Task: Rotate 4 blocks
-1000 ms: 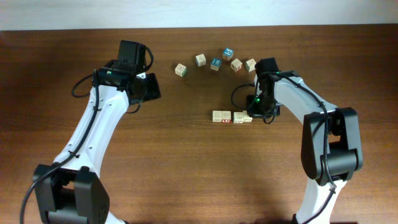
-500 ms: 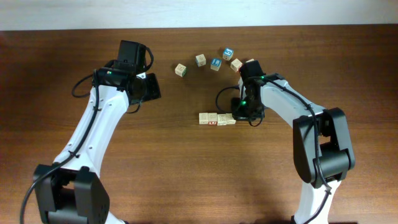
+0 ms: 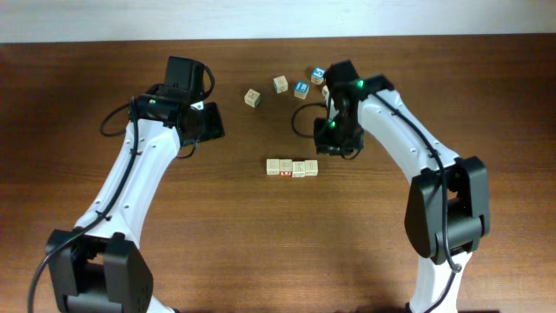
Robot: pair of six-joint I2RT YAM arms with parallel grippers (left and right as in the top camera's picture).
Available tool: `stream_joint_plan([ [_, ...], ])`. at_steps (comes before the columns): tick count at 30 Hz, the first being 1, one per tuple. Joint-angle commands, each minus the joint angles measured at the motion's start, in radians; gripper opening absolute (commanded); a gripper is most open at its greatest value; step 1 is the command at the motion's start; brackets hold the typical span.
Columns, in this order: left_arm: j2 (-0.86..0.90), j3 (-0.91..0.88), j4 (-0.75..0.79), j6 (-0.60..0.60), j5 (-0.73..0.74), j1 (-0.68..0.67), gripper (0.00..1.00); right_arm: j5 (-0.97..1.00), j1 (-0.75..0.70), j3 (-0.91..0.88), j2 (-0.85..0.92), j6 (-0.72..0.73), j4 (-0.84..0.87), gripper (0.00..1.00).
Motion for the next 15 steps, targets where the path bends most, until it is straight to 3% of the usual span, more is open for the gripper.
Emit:
stream_joint_plan([
  [1,0.008,0.017,0.001,0.002,-0.073,-0.004,0.53,-0.003,0.053,0.062,-0.009,0.093,-0.05,0.28],
  [2,0.008,0.017,0.002,0.035,-0.085,-0.003,0.53,0.014,0.084,0.043,-0.008,0.122,-0.065,0.17],
  [4,0.008,0.017,0.001,0.064,-0.086,-0.003,0.54,0.039,0.123,0.015,-0.008,0.146,-0.08,0.07],
  [9,0.008,0.017,-0.002,0.089,-0.085,-0.003,0.56,0.085,0.237,-0.14,-0.008,0.255,-0.006,0.04],
  [15,0.008,0.017,-0.002,0.089,-0.085,-0.004,0.56,0.092,0.241,-0.224,-0.005,0.262,0.128,0.04],
])
